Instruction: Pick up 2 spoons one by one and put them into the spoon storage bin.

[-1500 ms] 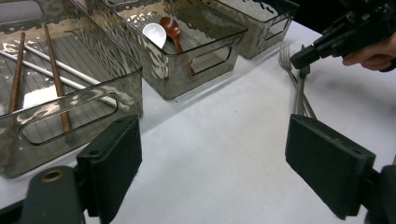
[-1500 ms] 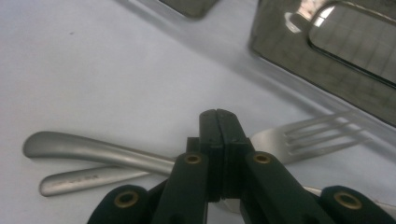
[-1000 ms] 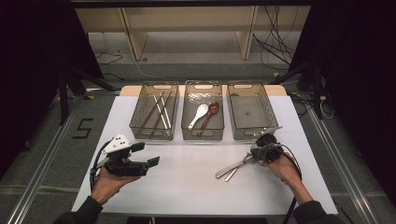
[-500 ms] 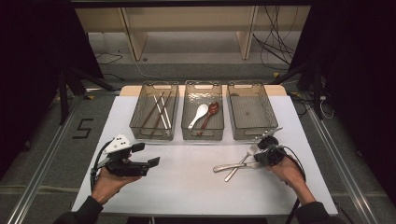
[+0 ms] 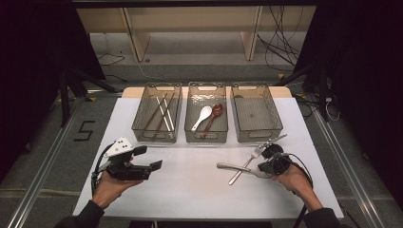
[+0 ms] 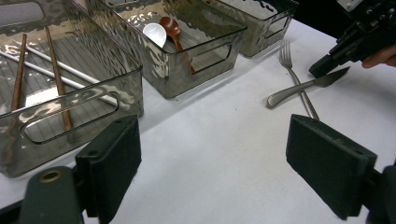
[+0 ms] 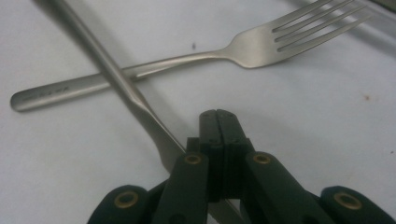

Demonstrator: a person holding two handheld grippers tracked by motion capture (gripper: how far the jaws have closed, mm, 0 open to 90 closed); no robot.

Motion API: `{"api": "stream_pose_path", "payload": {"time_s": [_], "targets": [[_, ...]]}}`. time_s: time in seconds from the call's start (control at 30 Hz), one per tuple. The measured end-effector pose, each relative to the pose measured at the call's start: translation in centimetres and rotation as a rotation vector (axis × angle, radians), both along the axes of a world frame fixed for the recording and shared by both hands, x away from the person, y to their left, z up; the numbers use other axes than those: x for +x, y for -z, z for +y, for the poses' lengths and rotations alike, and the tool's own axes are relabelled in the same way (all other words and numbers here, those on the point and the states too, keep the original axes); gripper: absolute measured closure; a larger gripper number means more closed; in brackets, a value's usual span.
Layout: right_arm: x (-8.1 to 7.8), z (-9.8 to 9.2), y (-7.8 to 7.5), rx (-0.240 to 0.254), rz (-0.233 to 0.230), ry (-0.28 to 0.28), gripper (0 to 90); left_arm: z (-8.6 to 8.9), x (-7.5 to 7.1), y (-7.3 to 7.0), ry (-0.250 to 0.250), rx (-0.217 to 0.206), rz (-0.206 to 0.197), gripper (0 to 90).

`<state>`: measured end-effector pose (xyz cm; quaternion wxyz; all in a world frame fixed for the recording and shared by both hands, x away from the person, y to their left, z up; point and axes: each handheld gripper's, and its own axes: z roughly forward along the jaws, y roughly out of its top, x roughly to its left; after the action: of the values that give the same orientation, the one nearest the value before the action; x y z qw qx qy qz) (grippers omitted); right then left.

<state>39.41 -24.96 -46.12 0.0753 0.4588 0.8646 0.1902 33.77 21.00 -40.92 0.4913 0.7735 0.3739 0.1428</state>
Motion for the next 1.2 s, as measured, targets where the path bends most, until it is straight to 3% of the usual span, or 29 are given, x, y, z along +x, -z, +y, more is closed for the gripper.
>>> {"api": "stream_pose_path", "payload": {"time_s": [0.47,0.67,0.93,1.2], "targets": [[-1.2,0.2,-0.5,0.010,-0.008,-0.028,89.7,0.3,-0.3,-0.1,-0.010,-0.009,-0.002,17.6],[-1.2,0.3,-1.4,0.040,-0.073,-0.050,84.8,0.3,-0.1,-0.2,-0.015,-0.016,0.002,17.5],[-1.2,1.0,-2.2,0.100,-0.111,-0.138,57.3,0.6,-0.3,-0.5,-0.023,-0.027,-0.006,16.3],[-0.9,2.3,-2.2,0.084,-0.100,-0.185,40.7,1.0,-0.6,-0.7,-0.040,-0.058,-0.011,15.5]]}}
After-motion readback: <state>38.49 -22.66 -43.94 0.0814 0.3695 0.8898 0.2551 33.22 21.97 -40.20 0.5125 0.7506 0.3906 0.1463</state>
